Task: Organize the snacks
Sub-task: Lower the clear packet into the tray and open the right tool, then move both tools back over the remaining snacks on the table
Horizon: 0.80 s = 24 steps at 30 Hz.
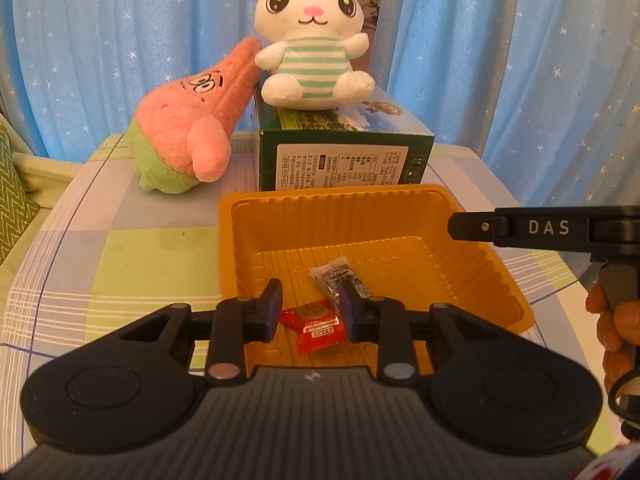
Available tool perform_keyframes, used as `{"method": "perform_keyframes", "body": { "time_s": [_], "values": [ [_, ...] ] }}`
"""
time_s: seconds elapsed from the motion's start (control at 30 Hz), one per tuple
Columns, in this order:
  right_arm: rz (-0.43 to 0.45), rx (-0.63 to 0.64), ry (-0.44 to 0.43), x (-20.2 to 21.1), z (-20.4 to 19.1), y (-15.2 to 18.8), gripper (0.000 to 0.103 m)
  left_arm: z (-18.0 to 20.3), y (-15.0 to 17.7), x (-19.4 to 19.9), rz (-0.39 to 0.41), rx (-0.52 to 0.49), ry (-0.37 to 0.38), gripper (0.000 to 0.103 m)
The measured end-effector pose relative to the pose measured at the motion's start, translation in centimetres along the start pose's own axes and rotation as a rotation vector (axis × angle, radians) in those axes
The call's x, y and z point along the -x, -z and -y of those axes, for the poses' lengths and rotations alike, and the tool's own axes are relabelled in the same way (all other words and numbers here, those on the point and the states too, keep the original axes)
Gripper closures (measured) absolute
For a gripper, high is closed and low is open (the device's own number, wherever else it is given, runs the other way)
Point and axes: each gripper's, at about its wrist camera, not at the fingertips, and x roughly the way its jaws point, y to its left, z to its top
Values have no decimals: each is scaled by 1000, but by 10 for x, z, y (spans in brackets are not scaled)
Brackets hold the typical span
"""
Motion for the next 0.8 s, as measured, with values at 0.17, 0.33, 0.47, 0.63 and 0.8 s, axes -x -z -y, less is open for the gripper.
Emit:
{"method": "perform_keyframes", "body": {
  "time_s": [0.17,0.33,0.47,0.63,0.8],
  "values": [
    [5,22,7,26,-1,5,40,3,5,30,50,-13,2,75],
    [3,47,13,62,-2,19,40,8,15,67,85,-26,-19,69],
    [-3,24,-7,97,-1,36,40,17,29,101,110,-64,-35,62],
    [11,-1,-20,147,-3,65,35,24,52,140,120,-49,-12,58],
    [36,-25,-36,199,-5,99,32,36,88,186,154,-72,4,36]
  ]
}}
